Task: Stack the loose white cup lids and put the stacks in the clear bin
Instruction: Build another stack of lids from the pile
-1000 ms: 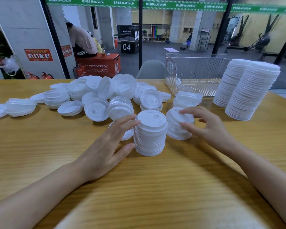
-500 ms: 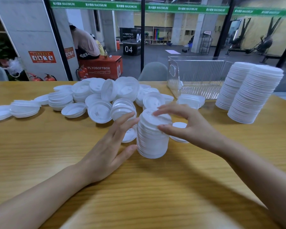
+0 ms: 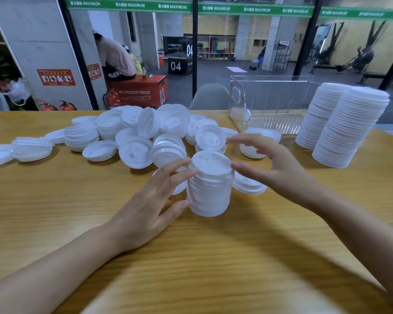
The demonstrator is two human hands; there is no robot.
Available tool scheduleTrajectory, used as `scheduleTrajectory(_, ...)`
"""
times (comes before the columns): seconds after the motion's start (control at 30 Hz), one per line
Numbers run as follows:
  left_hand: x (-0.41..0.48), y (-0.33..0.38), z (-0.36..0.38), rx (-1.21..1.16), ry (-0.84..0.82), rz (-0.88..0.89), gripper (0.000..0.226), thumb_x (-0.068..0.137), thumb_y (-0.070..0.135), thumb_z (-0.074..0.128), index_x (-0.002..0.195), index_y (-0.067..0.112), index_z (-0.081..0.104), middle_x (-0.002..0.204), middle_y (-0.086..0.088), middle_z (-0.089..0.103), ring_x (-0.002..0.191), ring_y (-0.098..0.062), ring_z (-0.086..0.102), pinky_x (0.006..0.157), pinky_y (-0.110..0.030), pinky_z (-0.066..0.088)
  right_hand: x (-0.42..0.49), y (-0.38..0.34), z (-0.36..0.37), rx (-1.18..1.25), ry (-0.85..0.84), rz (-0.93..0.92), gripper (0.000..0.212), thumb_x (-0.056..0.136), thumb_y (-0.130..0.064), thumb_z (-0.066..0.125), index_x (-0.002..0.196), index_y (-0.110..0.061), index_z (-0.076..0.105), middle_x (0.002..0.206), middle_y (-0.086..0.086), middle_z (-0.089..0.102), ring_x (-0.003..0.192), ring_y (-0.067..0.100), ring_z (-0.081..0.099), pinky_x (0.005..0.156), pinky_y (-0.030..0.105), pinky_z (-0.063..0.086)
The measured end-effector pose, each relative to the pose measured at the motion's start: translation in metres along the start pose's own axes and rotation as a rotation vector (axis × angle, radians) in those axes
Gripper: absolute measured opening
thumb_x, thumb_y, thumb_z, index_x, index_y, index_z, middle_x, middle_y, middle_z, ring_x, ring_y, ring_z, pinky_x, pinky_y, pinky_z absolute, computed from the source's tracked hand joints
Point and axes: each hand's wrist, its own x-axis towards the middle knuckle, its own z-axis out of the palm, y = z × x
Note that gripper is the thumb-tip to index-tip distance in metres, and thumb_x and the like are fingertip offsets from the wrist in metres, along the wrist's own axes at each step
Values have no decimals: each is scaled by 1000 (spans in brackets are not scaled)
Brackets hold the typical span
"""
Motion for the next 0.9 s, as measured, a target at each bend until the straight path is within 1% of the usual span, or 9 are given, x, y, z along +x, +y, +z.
scheduleTrajectory(0.1,0,1,0,6,-1,-2,50,101,52,37,148,43,25,157,16,21,141,-10,34,106,-14,33,-14,21,-8,-55,43,52,49,76,-64,58,122,-47,57,130,-26,56,126,-1,45,99,8,30)
scheduleTrajectory(0.17,0,1,0,4,3,1,50,101,52,37,148,43,25,157,16,21,139,-10,36,104,-17,37,-27,38,-4,-129,53,88,46,75,-66,56,119,-52,53,131,-24,54,126,6,43,102,11,28)
scheduleTrajectory(0.23,1,1,0,-5,8,6,50,101,52,38,148,44,24,157,16,22,138,-12,38,102,-23,40,-33,52,1,-220,18,149,50,74,-67,60,120,-54,49,134,-20,51,127,11,37,110,24,28)
scheduleTrajectory(0.3,1,0,1,-18,8,6,51,101,51,38,149,45,24,156,15,23,138,-13,38,102,-28,42,-33,59,3,-311,-10,201,53,79,-63,64,129,-50,49,138,-14,48,129,14,31,113,41,29)
scheduleTrajectory(0.37,1,0,1,-21,11,11,50,101,51,38,149,45,24,156,15,23,138,-12,39,102,-28,42,-32,61,4,-358,-25,219,59,78,-63,60,133,-44,51,139,-14,48,130,16,31,112,47,30)
scheduleTrajectory(0.43,1,0,1,-16,11,16,51,101,50,39,149,45,24,156,15,23,137,-12,40,103,-26,42,-32,60,5,-375,-41,225,61,77,-64,57,134,-43,51,137,-17,49,129,15,32,111,47,31)
scheduleTrajectory(0.6,1,0,1,-17,13,19,51,101,50,39,149,44,24,156,15,23,137,-12,40,102,-27,42,-31,60,5,-420,-57,247,54,83,-59,61,133,-45,50,130,-24,50,127,11,33,109,43,30)
scheduleTrajectory(0.8,1,0,0,-10,10,20,51,101,50,39,149,44,23,157,15,22,136,-11,41,102,-27,42,-30,61,6,-434,-80,265,54,79,-64,56,130,-46,53,132,-20,52,126,12,35,109,43,32)
scheduleTrajectory(0.9,1,0,0,-13,8,17,53,100,44,43,149,45,23,157,14,23,136,-12,41,101,-28,42,-29,58,6,-381,-28,273,49,81,-63,55,127,-45,56,129,-17,56,123,12,38,107,41,33)
